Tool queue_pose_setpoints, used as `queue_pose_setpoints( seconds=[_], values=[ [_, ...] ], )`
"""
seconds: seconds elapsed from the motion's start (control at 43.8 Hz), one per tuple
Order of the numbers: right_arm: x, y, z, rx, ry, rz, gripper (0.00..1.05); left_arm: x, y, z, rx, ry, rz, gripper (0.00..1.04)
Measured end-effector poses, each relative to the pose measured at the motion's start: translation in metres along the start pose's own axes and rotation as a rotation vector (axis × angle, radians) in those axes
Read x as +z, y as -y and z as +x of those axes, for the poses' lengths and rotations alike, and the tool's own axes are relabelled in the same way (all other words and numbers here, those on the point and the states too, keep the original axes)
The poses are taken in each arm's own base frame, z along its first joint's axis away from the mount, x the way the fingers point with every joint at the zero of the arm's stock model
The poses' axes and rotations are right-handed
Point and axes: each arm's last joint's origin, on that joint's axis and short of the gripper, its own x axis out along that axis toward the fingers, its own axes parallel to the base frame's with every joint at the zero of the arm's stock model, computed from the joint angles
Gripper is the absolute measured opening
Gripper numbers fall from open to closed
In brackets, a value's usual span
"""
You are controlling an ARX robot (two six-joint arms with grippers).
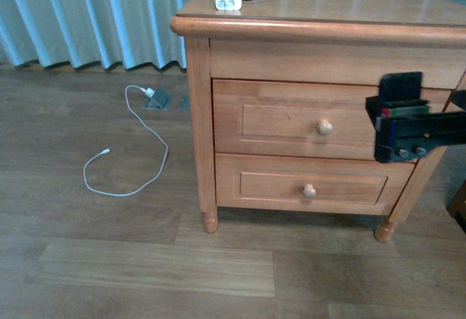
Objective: Put charger into drawer
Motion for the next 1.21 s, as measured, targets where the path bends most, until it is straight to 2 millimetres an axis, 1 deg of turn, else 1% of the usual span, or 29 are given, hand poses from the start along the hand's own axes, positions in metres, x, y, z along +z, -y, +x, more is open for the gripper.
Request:
queue_pose_setpoints(
  seconds=[0.114, 0.342, 0.456, 0.479, 0.57, 0.844, 1.027, 1.118, 1.209],
  values=[
    [-0.007, -0.014, 0.034, -0.004, -0.017, -0.021, 0.96, 0.0, 0.0, 0.0, 0.0, 0.0, 0.0, 0.99],
    [-0.021, -0.034, 0.079, -0.024, -0.034, -0.034, 0.96, 0.0, 0.0, 0.0, 0.0, 0.0, 0.0, 0.99],
    [-0.035, -0.044, 0.11, -0.048, -0.053, -0.038, 0.96, 0.0, 0.0, 0.0, 0.0, 0.0, 0.0, 0.99],
    [-0.036, -0.045, 0.113, -0.051, -0.055, -0.037, 0.96, 0.0, 0.0, 0.0, 0.0, 0.0, 0.0, 0.99],
    [-0.044, -0.047, 0.136, -0.083, -0.06, -0.034, 0.96, 0.0, 0.0, 0.0, 0.0, 0.0, 0.0, 0.99],
    [-0.046, -0.04, 0.172, -0.133, -0.036, -0.038, 0.96, 0.0, 0.0, 0.0, 0.0, 0.0, 0.0, 0.99],
    [-0.049, -0.032, 0.19, -0.164, -0.029, -0.052, 0.96, 0.0, 0.0, 0.0, 0.0, 0.0, 0.0, 0.99],
    [-0.054, -0.025, 0.2, -0.185, -0.031, -0.059, 0.96, 0.0, 0.0, 0.0, 0.0, 0.0, 0.0, 0.99],
    [-0.059, -0.02, 0.204, -0.199, -0.037, -0.066, 0.96, 0.0, 0.0, 0.0, 0.0, 0.0, 0.0, 0.99]
  ],
)
